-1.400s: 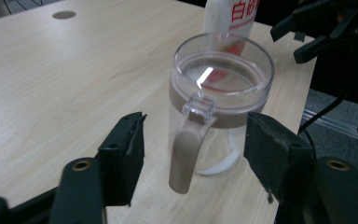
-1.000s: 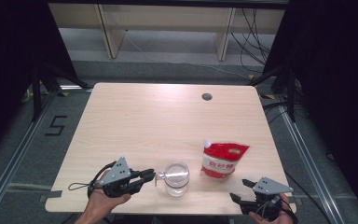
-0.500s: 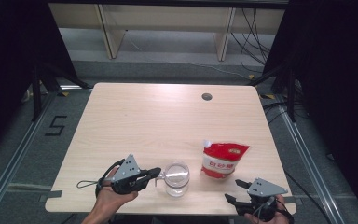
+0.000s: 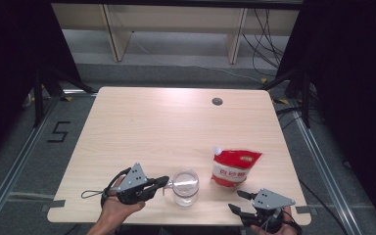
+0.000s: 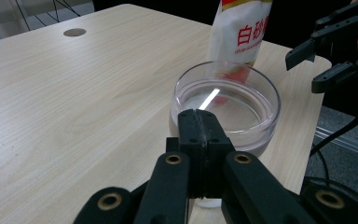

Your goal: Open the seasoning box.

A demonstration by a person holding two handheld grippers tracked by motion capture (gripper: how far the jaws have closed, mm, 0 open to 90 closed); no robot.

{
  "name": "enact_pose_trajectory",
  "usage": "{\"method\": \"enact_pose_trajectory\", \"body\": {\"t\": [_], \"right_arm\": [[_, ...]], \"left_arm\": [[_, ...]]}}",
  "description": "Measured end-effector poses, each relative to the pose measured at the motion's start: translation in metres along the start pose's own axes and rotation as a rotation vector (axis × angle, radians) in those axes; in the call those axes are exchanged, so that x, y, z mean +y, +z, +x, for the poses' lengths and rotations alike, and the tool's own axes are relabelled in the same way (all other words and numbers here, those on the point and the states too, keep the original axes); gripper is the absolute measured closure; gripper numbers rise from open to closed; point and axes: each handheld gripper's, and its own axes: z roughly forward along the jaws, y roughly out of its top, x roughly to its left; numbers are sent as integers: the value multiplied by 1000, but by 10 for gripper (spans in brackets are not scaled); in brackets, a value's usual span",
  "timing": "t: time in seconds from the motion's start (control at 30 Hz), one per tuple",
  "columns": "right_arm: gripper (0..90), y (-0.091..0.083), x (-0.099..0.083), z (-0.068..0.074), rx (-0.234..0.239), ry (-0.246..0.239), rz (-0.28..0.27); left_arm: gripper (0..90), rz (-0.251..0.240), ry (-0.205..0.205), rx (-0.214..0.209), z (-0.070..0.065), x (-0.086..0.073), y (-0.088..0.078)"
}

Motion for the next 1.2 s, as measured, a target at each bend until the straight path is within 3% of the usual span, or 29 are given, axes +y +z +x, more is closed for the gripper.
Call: {"method": "enact_pose_trajectory", "body": {"t": [0.1, 0.3, 0.63, 0.67, 0.7, 0.87, 0.9, 1.0, 1.13, 1.2], "right_arm": [[525, 2, 2, 2, 19, 8, -6], [624, 3, 8, 7, 8, -5, -84], [712, 14, 16, 14, 29, -29, -84], [743, 16, 18, 13, 34, -52, -94], [755, 17, 18, 14, 46, -30, -92], [806, 24, 23, 16, 73, -44, -103], [818, 26, 24, 18, 77, -16, -108], [853, 31, 28, 17, 105, -31, -123], [874, 36, 32, 17, 99, -38, -126], [887, 39, 35, 18, 100, -65, -123]], "left_arm": [[889, -2, -5, 3, -1, 0, 0], [889, -6, -3, -1, -1, -1, 0], [889, -3, 7, 3, -1, -1, 0], [889, -4, 7, 3, -1, -1, 0], [889, -4, 8, 3, -1, -2, 0], [889, -2, 14, 5, -1, -1, 0], [890, -2, 16, 4, -1, -1, 0], [889, -1, 9, 6, -1, -2, 0], [890, -1, 9, 6, -1, -2, 0], [890, 0, 11, 6, -1, -2, 0]]}}
